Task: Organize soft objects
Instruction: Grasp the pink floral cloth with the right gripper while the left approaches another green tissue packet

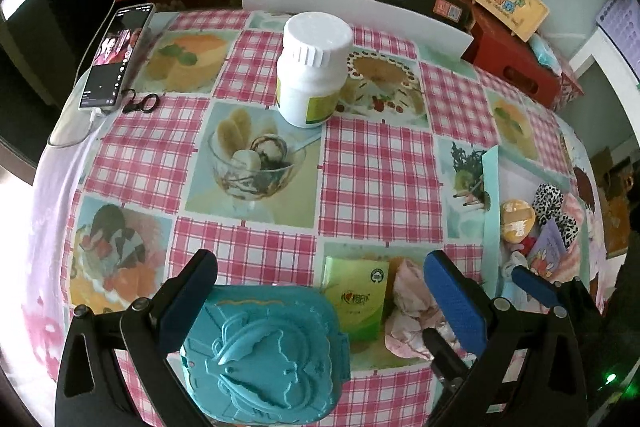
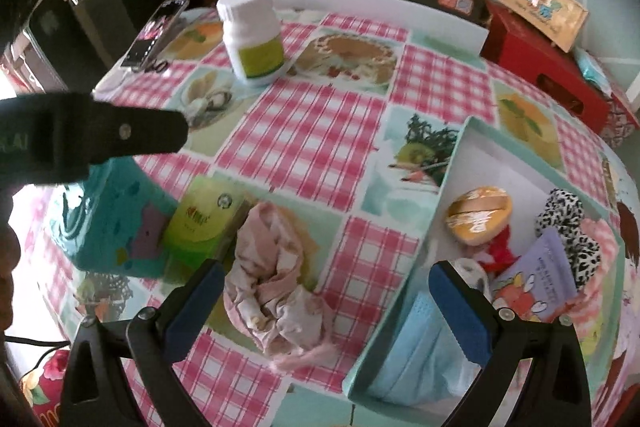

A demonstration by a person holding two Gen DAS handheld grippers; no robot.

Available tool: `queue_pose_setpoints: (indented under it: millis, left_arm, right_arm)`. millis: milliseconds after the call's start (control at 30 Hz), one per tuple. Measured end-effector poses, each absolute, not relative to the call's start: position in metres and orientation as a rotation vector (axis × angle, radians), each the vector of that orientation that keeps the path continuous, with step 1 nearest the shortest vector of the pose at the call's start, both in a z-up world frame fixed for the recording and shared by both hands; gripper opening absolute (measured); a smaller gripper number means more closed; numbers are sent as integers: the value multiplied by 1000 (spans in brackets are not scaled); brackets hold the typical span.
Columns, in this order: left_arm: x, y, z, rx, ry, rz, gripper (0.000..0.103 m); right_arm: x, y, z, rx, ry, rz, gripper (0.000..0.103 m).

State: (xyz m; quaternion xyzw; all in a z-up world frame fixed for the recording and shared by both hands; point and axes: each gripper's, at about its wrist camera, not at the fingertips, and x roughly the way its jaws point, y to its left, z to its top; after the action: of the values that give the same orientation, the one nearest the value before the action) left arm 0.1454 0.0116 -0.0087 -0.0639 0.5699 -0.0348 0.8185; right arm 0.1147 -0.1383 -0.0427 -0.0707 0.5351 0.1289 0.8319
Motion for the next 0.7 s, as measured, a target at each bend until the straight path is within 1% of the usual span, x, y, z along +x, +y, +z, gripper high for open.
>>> queue_pose_setpoints:
  millis: [267,333,500,633,700]
  left_arm:
    - [153,8,-13,-112,1239,-77,103]
    - [154,10,-14,-124,1246,-72,103]
    - [154,17,-16,-141,1250,-48,103]
    - [154,18,-16,-149,1253,-48,103]
    - [153,19,-17,-155,1246,-52,103]
  right_arm:
    - [113,-128,-51,-185,1164,308,103]
    - [112,-125,-53,-191,1166,319,102]
    - [109,-118,-55,-209,1172,352,89]
    - [106,-112,-59,-235,1178,381,86]
    - [105,-108,-62,-247,1187,391,82]
